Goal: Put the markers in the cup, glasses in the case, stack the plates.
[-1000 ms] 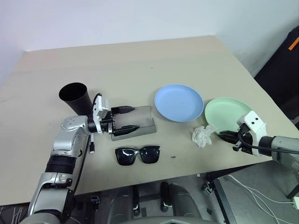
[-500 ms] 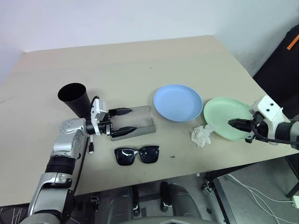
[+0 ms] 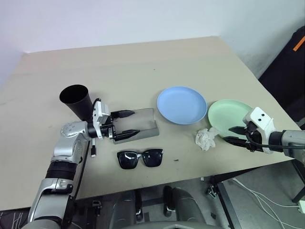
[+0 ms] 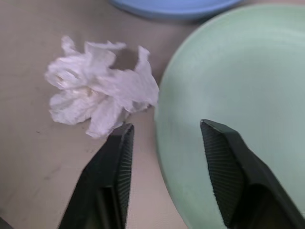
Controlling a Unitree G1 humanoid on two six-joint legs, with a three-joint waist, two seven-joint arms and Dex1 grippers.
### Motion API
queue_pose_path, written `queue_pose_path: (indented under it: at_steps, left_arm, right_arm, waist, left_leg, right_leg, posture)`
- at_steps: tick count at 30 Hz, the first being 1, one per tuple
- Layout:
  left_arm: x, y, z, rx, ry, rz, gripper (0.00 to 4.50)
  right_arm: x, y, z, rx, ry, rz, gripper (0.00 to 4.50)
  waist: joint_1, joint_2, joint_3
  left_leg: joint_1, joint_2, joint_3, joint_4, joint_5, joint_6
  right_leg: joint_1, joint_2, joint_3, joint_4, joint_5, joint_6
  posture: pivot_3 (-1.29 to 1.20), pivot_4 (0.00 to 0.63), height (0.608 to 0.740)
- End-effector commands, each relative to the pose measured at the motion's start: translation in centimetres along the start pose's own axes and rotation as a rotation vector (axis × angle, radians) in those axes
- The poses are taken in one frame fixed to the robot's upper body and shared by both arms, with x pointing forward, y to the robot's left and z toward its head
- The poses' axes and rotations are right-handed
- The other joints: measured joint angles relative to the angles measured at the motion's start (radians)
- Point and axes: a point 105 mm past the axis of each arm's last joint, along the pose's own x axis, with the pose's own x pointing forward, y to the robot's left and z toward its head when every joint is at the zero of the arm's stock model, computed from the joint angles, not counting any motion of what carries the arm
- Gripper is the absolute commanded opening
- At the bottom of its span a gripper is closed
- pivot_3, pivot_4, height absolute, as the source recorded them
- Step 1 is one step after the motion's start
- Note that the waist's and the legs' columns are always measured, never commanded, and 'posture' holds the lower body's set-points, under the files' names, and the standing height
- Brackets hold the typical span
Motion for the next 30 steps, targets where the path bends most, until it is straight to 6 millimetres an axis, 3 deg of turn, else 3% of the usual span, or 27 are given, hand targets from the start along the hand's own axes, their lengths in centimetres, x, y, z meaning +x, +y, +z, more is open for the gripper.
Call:
queue_pose_path:
  at_steps: [1, 6, 8, 13, 23, 27, 30]
  left_arm:
    - [-0.6, 0.3, 1.0, 0.043, -0.015, 0.016, 4.5]
    - [-0.7, 0.3, 0.7, 0.043, -0.011, 0.02, 4.5]
    - [-0.7, 0.3, 0.6, 0.043, -0.009, 0.02, 4.5]
    - [-0.7, 0.3, 0.5, 0.045, -0.009, 0.022, 4.5]
    - [-0.8, 0.5, 0.6, 0.045, -0.007, 0.025, 4.5]
    - [-0.9, 0.6, 0.7, 0.05, -0.005, 0.028, 4.5]
    - [-1.0, 0.7, 0.8, 0.055, -0.004, 0.03, 4.5]
  right_arm:
    - [0.4, -0.1, 0.4, -0.003, -0.012, 0.004, 2.3]
    - [1.4, -0.2, -0.8, -0.002, 0.035, 0.002, 2.13]
    - [1.5, -0.6, -1.0, -0.014, 0.047, -0.018, 1.73]
    - [0.8, -0.9, -0.4, -0.039, 0.03, -0.029, 0.02]
    - [-2.1, -2.3, 2.7, -0.086, -0.058, -0.121, 0.02]
    - [-2.7, -3.7, 4.9, -0.102, -0.166, -0.206, 0.02]
    - [-2.6, -3.5, 7.3, -0.143, -0.263, -0.199, 0.02]
  waist:
    - [0.0, 0.0, 0.0]
    - [0.001, 0.0, 0.0]
    - [0.001, 0.0, 0.0]
    - [-0.001, -0.001, -0.001]
    - [0.003, -0.001, -0.001]
    - [0.001, -0.001, -0.001]
    - [-0.002, -0.001, -0.001]
  left_leg:
    - [0.0, 0.0, 0.0, 0.0, 0.0, 0.0]
    - [0.0, 0.0, 0.0, 0.0, 0.0, 0.0]
    - [0.0, 0.0, 0.0, 0.001, 0.0, 0.0]
    - [0.0, 0.0, 0.0, 0.001, 0.0, 0.0]
    - [0.001, 0.0, 0.0, 0.002, 0.0, 0.0]
    - [0.0, 0.0, 0.0, 0.002, 0.0, 0.0]
    - [0.0, 0.001, 0.0, 0.002, 0.0, 0.0]
  right_leg:
    - [0.0, 0.0, 0.0, 0.0, 0.0, 0.0]
    - [0.0, 0.0, 0.0, 0.0, 0.0, 0.0]
    - [0.0, 0.0, 0.0, 0.0, 0.0, 0.0]
    - [0.001, 0.0, 0.0, 0.001, 0.0, 0.0]
    - [0.002, 0.0, -0.001, 0.0, 0.0, 0.001]
    - [0.001, 0.0, 0.0, 0.0, 0.0, 0.001]
    - [0.001, 0.0, 0.0, 0.0, 0.0, 0.001]
  posture:
    - [0.0, 0.15, 0.74]
    - [0.0, 0.15, 0.74]
    - [0.0, 0.15, 0.74]
    - [0.0, 0.15, 0.74]
    - [0.0, 0.15, 0.74]
    - [0.0, 0.15, 0.74]
    - [0.0, 0.15, 0.74]
